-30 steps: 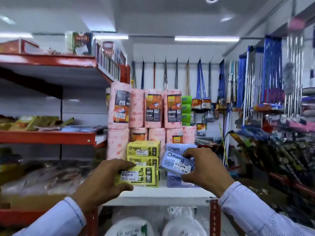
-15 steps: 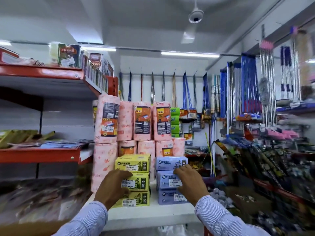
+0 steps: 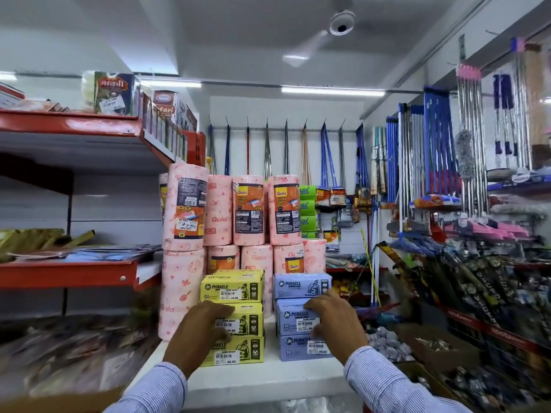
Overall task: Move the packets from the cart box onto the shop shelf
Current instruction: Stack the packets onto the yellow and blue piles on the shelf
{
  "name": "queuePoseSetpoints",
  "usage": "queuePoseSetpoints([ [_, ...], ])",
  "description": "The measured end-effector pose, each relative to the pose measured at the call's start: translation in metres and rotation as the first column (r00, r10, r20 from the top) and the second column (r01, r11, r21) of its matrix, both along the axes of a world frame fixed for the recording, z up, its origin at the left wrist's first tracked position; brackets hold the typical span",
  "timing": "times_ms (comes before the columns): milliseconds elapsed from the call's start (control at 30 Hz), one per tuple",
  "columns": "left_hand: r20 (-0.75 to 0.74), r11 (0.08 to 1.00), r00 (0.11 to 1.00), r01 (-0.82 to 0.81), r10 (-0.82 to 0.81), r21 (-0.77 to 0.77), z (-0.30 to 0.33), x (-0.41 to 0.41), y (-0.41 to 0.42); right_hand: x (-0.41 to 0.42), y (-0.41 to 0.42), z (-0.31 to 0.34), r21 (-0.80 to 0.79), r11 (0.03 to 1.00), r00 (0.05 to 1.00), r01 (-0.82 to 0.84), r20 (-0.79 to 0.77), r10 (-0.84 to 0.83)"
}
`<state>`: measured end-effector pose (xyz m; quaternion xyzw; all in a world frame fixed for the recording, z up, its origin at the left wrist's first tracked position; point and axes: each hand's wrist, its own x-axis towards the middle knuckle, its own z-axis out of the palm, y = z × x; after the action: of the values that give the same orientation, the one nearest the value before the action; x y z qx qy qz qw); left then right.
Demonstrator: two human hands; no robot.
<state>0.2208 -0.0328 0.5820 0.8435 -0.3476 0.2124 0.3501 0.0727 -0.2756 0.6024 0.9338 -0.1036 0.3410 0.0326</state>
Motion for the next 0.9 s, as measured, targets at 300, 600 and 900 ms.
queuePoseSetpoints([
  [300,0.23,0.994,0.972,-0.062,0.039,0.093,-0.011,-0.018,0.001,-0.013,0.005,-0.014,-0.058,0.997,0.995,-0.047,0.082,0.052],
  [600,0.363,0.982,0.928,0.013,-0.082,0.189,-0.097,-0.105,0.02,-0.093,0.05,-0.104,-0.031,0.977,0.977,-0.211,0.02,0.212],
  [900,-0.082,0.92,0.977,0.214,-0.199,0.327,-0.289,-0.18,0.047,-0.158,0.056,-0.294,0.274,0.94,0.922,-0.202,-0.27,0.277],
])
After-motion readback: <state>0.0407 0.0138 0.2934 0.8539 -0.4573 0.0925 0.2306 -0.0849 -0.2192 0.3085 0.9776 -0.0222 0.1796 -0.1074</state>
